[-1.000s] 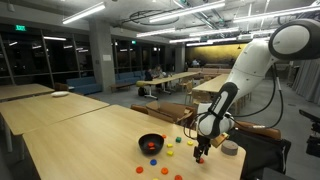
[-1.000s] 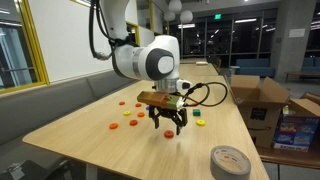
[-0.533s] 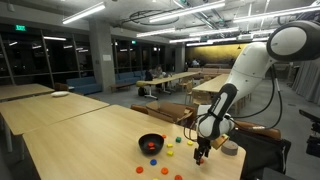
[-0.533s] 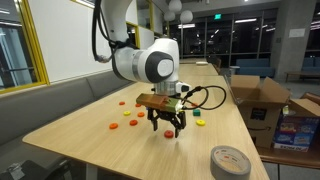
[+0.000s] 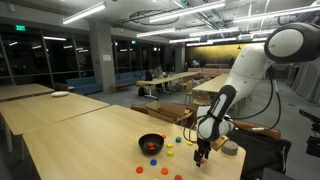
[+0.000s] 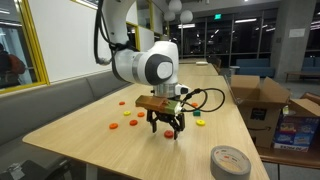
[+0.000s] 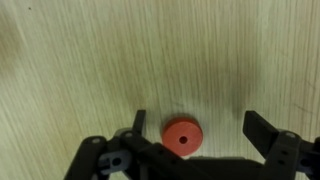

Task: Put four round orange blocks in the black bowl

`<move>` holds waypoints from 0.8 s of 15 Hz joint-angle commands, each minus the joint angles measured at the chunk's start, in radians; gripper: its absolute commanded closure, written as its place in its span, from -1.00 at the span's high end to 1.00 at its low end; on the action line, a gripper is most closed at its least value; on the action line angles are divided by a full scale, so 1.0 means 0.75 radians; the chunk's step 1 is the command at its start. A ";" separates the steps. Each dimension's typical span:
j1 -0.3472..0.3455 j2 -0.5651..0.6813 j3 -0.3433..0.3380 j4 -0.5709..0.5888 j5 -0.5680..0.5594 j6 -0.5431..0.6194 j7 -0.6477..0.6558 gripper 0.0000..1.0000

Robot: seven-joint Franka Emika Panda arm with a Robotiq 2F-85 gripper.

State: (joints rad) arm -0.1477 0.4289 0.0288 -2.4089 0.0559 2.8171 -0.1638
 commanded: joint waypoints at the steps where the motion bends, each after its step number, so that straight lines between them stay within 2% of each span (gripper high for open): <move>1: -0.015 0.022 0.013 0.033 0.010 0.011 -0.021 1.00; 11: -0.009 0.070 0.002 0.093 -0.007 0.000 -0.017 1.00; 12: -0.006 0.073 -0.003 0.095 -0.010 0.006 -0.013 0.50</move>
State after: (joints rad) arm -0.1477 0.4716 0.0284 -2.3595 0.0558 2.8166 -0.1649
